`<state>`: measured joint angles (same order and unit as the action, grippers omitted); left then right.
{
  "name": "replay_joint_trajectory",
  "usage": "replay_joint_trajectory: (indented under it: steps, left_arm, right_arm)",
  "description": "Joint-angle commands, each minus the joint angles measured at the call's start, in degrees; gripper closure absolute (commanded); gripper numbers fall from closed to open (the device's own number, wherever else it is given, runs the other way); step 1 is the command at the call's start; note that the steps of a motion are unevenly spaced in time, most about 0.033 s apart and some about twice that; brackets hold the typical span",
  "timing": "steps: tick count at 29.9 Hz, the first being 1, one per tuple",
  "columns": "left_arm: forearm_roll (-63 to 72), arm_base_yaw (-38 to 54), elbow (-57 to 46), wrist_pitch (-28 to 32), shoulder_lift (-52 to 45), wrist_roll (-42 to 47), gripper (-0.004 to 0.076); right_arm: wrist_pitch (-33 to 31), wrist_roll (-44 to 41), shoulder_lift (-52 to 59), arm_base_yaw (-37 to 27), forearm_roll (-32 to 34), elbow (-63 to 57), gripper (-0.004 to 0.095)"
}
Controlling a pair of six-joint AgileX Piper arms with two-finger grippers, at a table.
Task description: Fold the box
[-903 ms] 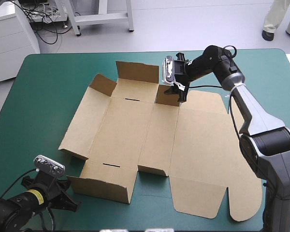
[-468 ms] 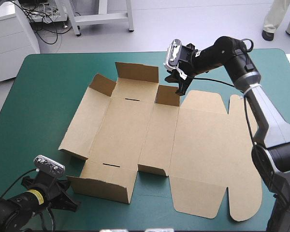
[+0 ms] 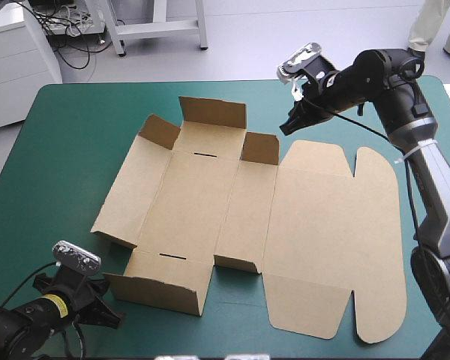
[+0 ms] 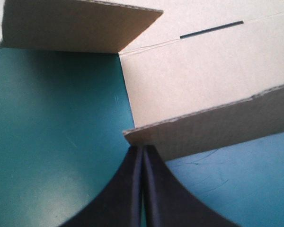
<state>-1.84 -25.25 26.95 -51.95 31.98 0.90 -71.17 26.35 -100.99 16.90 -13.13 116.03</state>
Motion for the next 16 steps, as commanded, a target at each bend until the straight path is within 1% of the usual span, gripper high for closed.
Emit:
replay_joint_trajectory:
  steps: [1, 3, 5, 9, 12, 16]
  left_arm:
    - [-0.1, -0.1, 2.0, 1.7, 0.2, 0.4, 0.0756]
    - [-0.1, -0.1, 3.3, 0.2, 0.2, 0.4, 0.0756]
    - [-0.1, -0.1, 5.4, -1.9, 0.2, 0.4, 0.0756]
    - [-0.1, -0.1, 10.9, -8.2, 0.2, 0.4, 0.0756]
    - [-0.1, -0.1, 15.8, -12.2, 0.4, 0.3, 0.0756]
    - [-0.1, -0.1, 21.3, -12.3, 0.5, 0.3, 0.0756]
  right_arm:
    - [-0.2, -10.9, 5.8, -0.1, 9.0, -1.7, 0.0910]
    - [-0.1, -12.0, 7.8, -0.1, 11.0, -4.5, 0.0910]
    - [1.2, -12.6, 11.0, -0.1, 12.3, -9.1, 0.0910]
    - [6.2, -14.3, 18.4, -0.1, 16.0, -20.2, 0.0910]
    - [9.5, -15.1, 24.8, -0.5, 16.3, -29.8, 0.0912]
    - [13.2, -16.7, 32.8, -1.3, 15.5, -40.8, 0.0912]
